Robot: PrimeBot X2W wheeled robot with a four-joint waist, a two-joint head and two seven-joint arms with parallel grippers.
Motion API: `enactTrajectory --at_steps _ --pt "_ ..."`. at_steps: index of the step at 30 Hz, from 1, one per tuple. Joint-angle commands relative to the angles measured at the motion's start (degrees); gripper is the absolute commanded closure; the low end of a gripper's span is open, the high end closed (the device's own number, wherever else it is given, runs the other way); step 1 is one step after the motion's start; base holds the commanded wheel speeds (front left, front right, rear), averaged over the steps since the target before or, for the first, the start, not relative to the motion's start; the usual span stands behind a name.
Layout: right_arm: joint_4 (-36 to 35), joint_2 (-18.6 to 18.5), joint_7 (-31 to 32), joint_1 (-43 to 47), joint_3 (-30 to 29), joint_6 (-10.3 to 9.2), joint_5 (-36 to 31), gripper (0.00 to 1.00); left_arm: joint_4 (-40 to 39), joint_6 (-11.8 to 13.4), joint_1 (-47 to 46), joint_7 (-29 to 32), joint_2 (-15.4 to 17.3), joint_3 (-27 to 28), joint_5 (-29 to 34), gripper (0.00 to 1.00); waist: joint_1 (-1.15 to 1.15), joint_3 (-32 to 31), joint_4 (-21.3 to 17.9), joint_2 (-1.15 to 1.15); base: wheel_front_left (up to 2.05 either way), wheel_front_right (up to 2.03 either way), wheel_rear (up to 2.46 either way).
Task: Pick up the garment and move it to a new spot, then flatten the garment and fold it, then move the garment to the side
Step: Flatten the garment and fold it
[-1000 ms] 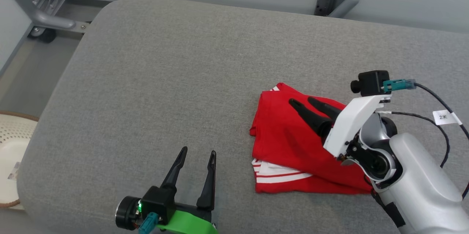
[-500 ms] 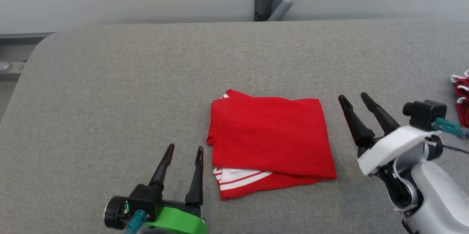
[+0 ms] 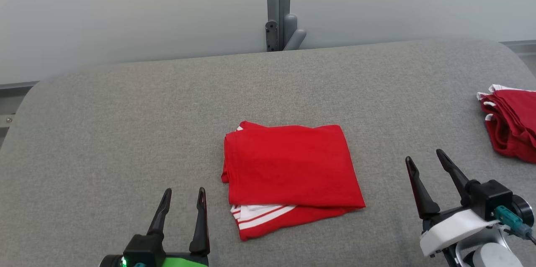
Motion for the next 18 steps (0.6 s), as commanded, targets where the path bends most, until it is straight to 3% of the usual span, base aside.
enactTrajectory --at_steps 1,10,18 --pt "-1.13 0.47 -0.19 0.81 -0.28 -0.01 -1.05 0.0 -0.02 0.02 0.98 -0.13 0.13 0.3 0.49 0.0 0.0 -0.6 -0.12 0.0 0.0 0.0 0.0" --pt "-14.14 8.73 -0.16 10.63 -8.05 -0.01 -10.32 0.0 -4.87 -0.37 4.62 -0.13 0.12 2.27 3.03 0.0 0.0 -2.18 0.69 0.0 0.0 0.0 0.0" --pt "-14.45 8.43 -0.17 13.08 -5.17 -0.02 -7.76 0.0 -8.61 -0.12 7.63 -0.06 0.12 2.68 6.72 0.0 0.0 -2.42 0.54 0.0 0.0 0.0 0.0"
